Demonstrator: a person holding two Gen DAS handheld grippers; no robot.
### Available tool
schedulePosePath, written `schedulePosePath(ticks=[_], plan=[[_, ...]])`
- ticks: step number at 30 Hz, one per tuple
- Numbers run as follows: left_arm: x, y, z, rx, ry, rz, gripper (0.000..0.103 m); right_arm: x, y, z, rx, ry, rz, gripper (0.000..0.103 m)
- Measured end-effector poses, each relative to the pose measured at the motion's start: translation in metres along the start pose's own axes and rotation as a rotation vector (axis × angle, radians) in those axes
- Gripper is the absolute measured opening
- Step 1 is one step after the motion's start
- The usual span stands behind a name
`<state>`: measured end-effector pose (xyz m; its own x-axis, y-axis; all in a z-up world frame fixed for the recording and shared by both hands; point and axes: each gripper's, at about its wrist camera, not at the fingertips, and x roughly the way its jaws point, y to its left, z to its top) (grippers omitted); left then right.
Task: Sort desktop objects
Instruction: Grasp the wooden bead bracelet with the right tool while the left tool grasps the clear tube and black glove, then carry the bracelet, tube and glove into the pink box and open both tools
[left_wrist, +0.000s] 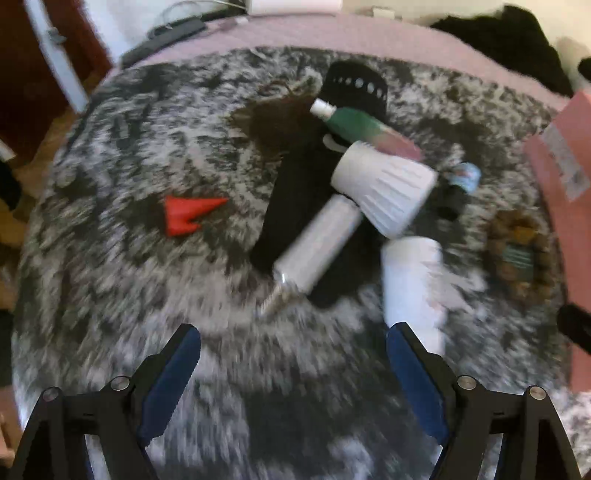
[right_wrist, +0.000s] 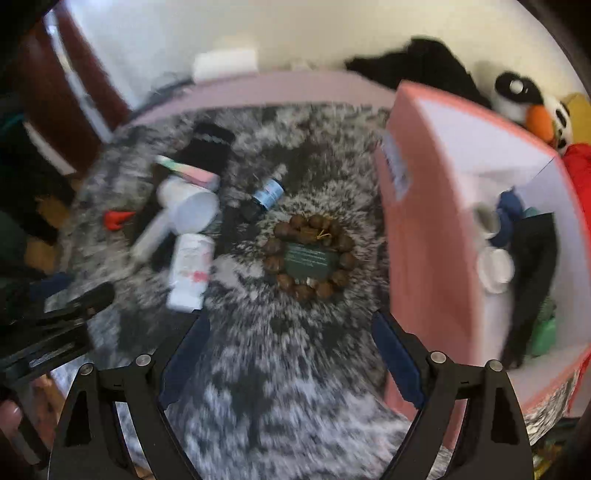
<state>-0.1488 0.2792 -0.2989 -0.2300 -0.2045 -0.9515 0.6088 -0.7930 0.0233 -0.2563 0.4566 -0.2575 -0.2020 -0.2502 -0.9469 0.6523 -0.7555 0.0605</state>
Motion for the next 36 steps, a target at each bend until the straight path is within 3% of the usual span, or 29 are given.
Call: schedulePosePath(ticks=[7,11,12,13,14,17,26,36], plan=[[0.057,-0.01,0.027,0.066,0.025,-0.055,0.087,0.084,-0.003,0.02,0.065,0.075,-0.132,0.092],[0.066,-0.016,0.042,0.078,0.005,-0.057,0.086,0.106,-0.009,0.022,0.111,0.1,-0.111,0.092],[0.066,-0.016,0.044,0.077,0.001,-0.071,0.069,0.108,-0.011,0.022,0.122,0.096,-0.097,0.09],[0.066,-0.017,0.046,0.079,-0.003,-0.093,0.05,0.109,-0.013,0.022,0.134,0.092,-0.083,0.081],[0.063,-0.02,0.048,0.085,-0.002,-0.109,0.035,0.106,-0.011,0.022,0.119,0.084,-0.078,0.065],[0.05,-0.028,0.043,0.108,-0.006,-0.12,0.033,0.096,-0.008,0.02,0.08,0.069,-0.057,0.046],[-0.016,-0.017,0.002,0.037,-0.02,-0.138,0.033,0.045,-0.003,-0.012,0.074,0.094,0.029,0.046],[-0.124,-0.011,-0.048,-0.085,-0.064,-0.159,0.032,-0.047,0.004,-0.066,0.062,0.086,0.108,0.045]])
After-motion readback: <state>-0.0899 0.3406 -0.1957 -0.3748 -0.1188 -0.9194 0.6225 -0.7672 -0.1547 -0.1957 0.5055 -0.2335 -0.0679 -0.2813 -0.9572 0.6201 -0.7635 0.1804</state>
